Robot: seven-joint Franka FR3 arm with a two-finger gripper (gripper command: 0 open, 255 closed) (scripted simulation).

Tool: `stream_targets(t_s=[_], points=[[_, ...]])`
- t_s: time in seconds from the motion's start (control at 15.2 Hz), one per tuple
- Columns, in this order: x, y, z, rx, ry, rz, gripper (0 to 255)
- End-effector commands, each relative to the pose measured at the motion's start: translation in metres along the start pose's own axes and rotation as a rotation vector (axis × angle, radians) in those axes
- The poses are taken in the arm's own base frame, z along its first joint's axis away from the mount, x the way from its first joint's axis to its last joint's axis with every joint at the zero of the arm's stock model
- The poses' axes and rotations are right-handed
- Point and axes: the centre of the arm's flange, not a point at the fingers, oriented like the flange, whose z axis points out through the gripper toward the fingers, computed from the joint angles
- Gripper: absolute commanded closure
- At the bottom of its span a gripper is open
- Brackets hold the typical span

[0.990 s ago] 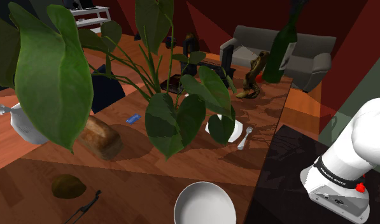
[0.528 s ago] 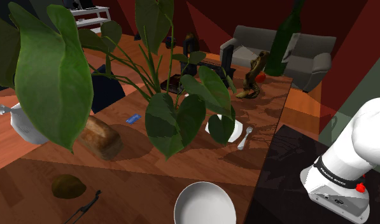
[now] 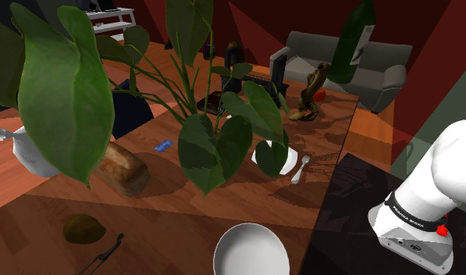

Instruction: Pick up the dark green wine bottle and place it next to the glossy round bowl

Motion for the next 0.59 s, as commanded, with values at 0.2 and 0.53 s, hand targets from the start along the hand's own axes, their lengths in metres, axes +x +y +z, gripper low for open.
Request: stream_targets(t_s=[0.2,0.53], points=[[0.001,0.000,-0.026,0.000,0.000,0.000,255],[0.002,-0.001,-0.053,0.000,0.000,0.000,255]])
